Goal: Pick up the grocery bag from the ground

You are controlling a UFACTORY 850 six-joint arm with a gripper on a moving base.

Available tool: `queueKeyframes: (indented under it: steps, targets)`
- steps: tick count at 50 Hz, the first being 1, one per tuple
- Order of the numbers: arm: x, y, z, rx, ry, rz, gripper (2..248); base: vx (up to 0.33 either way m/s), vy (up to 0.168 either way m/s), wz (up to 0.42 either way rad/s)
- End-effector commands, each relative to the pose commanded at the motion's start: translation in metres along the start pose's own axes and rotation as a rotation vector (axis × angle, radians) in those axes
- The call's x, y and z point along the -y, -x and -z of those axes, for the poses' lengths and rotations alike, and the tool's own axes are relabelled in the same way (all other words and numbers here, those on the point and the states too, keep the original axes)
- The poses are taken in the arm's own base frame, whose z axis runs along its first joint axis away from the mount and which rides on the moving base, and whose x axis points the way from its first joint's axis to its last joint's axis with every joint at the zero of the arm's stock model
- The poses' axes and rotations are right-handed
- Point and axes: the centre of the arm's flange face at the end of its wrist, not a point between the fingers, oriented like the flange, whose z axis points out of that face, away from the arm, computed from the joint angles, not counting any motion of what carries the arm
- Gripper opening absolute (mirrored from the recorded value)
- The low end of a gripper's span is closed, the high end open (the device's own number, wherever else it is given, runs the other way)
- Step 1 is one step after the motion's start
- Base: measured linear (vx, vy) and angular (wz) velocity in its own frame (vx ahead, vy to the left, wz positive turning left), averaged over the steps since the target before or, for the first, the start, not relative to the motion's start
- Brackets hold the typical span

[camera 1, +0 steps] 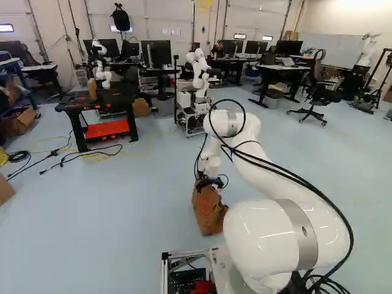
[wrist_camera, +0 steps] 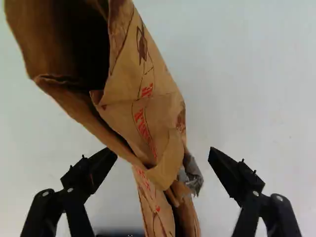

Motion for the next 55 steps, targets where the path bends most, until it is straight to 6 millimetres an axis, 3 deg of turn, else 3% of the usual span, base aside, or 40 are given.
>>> queueKeyframes:
  steps: [14,15,20,21,25,26,30,31,35,36,41,42,46,47,55]
  targets:
    - [0.0003,0.0009,-0.0057,0.001,0.000,0.000,247,0.000,0.000,0.000]
    - [0.0003,0.0010,-0.0057,0.001,0.000,0.000,224,0.000,0.000,0.000]
    - [0.0003,0.0010,-0.0058,0.001,0.000,0.000,224,0.000,0.000,0.000]
    - [0.0003,0.0010,-0.0058,0.001,0.000,0.000,185,0.000,0.000,0.000]
    - [0.0003,0.0010,-0.0058,0.001,0.000,0.000,185,0.000,0.000,0.000]
    - [0.0003,0.0010,-0.0058,0.001,0.000,0.000,147,0.000,0.000,0.000]
    - [0.0003,0.0010,-0.0058,0.001,0.000,0.000,147,0.000,0.000,0.000]
    - [0.0003,0.0010,-0.0058,0.001,0.000,0.000,108,0.000,0.000,0.000]
    - [0.0003,0.0010,-0.0058,0.001,0.000,0.000,108,0.000,0.000,0.000]
    - [0.0003,0.0010,-0.0058,0.001,0.000,0.000,69,0.000,0.000,0.000]
    - [0.0003,0.0010,-0.0058,0.001,0.000,0.000,69,0.000,0.000,0.000]
    - [0.0003,0.0010,-0.0058,0.001,0.000,0.000,33,0.000,0.000,0.000]
    - [0.0003,0.0010,-0.0058,0.001,0.000,0.000,33,0.000,0.000,0.000]
    - [0.0003,0.0010,-0.0058,0.001,0.000,0.000,21,0.000,0.000,0.000]
    - [-0.0001,-0.0002,0.0012,0.000,0.000,0.000,21,0.000,0.000,0.000]
